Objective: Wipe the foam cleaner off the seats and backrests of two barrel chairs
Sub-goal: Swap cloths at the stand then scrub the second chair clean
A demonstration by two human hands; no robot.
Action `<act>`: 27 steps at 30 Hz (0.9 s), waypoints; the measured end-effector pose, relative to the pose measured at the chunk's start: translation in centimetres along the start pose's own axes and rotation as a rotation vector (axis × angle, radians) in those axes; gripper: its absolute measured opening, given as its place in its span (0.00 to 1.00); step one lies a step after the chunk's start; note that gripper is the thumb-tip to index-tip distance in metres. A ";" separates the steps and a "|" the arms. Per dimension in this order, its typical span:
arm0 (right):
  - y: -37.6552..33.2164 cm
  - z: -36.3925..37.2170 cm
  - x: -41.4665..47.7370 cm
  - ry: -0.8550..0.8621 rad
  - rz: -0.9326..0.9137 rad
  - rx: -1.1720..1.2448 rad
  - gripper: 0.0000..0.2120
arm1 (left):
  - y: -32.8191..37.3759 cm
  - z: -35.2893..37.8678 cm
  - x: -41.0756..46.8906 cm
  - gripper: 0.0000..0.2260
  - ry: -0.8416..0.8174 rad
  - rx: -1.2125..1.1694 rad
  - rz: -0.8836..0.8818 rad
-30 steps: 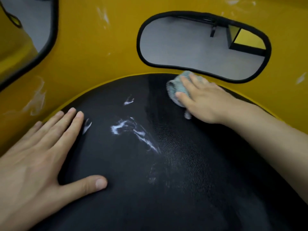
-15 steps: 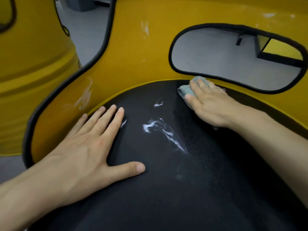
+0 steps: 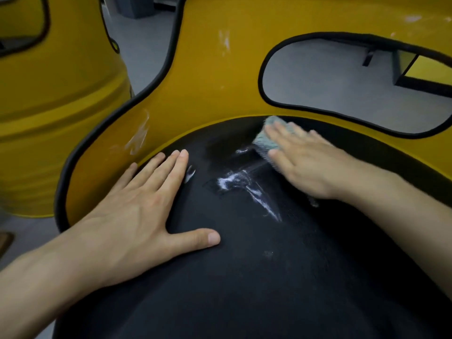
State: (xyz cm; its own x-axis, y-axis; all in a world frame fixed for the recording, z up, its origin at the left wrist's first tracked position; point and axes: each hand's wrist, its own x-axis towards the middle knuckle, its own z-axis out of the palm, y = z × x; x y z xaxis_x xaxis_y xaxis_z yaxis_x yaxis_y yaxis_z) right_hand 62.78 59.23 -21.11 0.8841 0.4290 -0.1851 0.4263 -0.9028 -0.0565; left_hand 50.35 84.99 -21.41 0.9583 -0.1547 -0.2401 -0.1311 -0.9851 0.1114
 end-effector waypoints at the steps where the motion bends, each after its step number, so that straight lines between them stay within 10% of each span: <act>1: 1.6 -0.2 0.0 0.004 0.066 0.003 0.28 | 0.0 0.0 0.0 0.55 0.007 -0.005 0.003; 7: 1.7 0.2 -0.2 0.043 0.117 0.079 0.29 | 0.0 0.2 0.3 0.55 0.023 0.003 0.001; 16: -8.3 0.8 -3.5 -0.024 -0.340 0.110 0.27 | 0.2 0.5 0.4 0.54 0.041 0.020 -0.014; 27: -2.7 -0.1 -0.1 0.028 -0.037 0.056 0.28 | 0.1 0.6 0.0 0.54 0.066 -0.005 -0.018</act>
State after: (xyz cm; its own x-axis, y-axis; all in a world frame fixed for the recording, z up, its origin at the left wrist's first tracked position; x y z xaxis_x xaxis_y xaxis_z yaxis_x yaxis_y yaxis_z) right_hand 61.60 61.61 -20.84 0.8732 0.4623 -0.1545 0.4483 -0.8861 -0.1176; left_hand 50.18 84.89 -21.94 0.9752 -0.1313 -0.1782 -0.1124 -0.9873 0.1124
